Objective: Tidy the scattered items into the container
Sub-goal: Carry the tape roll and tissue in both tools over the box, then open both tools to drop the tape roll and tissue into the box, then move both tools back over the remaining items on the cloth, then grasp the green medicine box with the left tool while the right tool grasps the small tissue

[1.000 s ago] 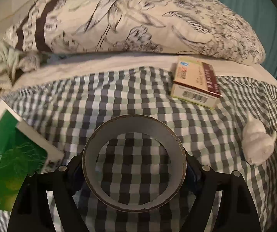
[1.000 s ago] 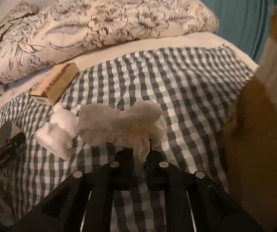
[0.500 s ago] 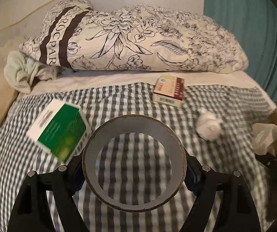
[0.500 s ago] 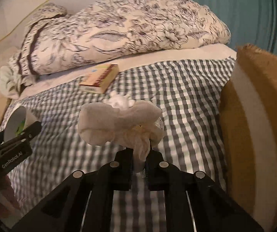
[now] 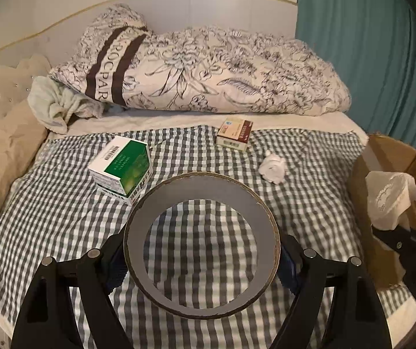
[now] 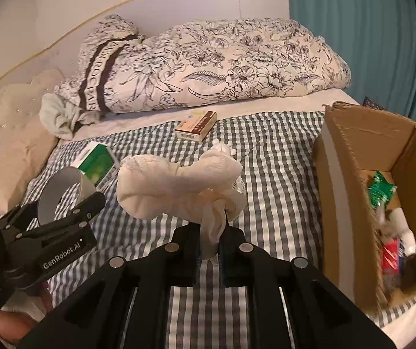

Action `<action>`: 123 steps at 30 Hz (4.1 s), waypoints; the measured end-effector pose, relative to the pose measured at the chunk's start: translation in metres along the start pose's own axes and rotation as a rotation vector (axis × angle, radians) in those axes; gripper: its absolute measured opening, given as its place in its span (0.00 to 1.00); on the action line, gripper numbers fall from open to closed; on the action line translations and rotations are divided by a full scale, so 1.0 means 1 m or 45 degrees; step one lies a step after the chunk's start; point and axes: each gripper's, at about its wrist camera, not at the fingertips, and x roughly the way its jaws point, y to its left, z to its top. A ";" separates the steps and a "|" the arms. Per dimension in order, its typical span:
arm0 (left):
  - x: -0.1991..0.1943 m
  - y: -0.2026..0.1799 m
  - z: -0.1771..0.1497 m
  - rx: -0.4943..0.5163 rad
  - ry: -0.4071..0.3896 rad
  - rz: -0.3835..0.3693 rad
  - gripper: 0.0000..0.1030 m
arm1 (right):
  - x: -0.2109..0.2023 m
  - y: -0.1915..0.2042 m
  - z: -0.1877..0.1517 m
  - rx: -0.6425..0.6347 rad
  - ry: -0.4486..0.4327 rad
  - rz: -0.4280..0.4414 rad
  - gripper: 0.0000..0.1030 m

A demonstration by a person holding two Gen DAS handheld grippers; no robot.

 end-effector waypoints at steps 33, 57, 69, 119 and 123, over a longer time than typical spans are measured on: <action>-0.051 -0.293 0.012 0.450 -0.018 -0.377 0.81 | -0.126 -0.228 0.006 0.252 -0.081 -0.315 0.12; -0.030 -0.308 -0.001 0.572 -0.002 -0.309 1.00 | -0.096 -0.239 0.009 0.228 -0.081 -0.354 0.84; -0.053 -0.230 0.007 0.407 0.007 -0.252 1.00 | -0.115 -0.194 0.007 0.219 -0.122 -0.305 0.84; 0.078 0.127 -0.006 -0.111 0.168 0.153 1.00 | 0.073 0.041 -0.006 0.000 0.102 -0.060 0.84; 0.107 0.132 0.011 -0.091 0.166 0.142 1.00 | 0.107 0.036 0.020 0.018 0.113 -0.088 0.84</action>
